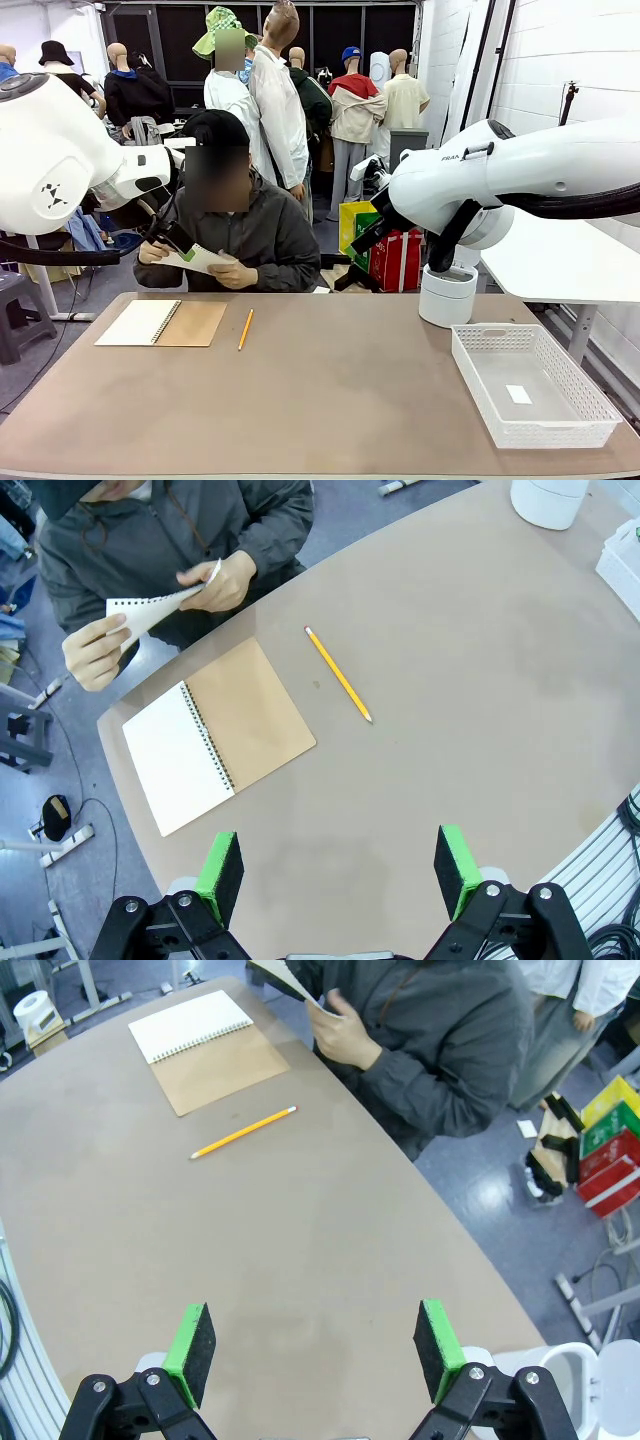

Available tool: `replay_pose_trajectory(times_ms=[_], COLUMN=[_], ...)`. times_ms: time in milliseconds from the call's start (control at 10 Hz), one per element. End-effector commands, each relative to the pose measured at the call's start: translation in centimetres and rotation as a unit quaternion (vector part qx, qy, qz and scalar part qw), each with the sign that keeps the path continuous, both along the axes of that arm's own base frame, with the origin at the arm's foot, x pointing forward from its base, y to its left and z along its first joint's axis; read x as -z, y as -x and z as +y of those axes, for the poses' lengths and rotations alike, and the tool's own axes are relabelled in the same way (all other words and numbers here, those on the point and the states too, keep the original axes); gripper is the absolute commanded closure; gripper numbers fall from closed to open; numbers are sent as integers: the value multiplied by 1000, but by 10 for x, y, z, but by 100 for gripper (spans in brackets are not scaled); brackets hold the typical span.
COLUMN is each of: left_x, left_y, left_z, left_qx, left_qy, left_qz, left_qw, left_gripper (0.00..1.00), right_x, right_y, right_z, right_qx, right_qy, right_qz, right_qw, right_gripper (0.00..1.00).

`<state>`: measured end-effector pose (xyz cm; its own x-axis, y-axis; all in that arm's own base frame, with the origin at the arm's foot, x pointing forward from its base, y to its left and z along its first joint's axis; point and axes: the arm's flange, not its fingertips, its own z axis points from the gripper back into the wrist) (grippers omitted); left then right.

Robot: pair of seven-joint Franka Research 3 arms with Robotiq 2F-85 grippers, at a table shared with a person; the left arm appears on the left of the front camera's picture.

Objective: Sort the paper based on its condition.
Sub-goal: If a person hands you a paper, place it in the Organizing basket , and if it's crumpled, put it in the Trash can.

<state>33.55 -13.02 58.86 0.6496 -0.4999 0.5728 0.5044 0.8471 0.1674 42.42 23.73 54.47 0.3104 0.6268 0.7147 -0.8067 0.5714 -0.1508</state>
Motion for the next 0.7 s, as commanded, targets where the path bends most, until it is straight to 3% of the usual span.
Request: replay_pose_trajectory(times_ms=[0,600], left_x=[-1,-1], left_y=[-1,-1], left_z=[0,0], left_qx=[-1,-1], left_qy=[0,0], left_qz=[1,1], left_qw=[1000,1000], left_gripper=[0,0], right_x=[0,0], right_y=[0,0], right_z=[0,0], right_qx=[1,1], right_qy=[-1,-1], right_qz=[0,0], right_qw=[1000,1000], right_gripper=[0,0])
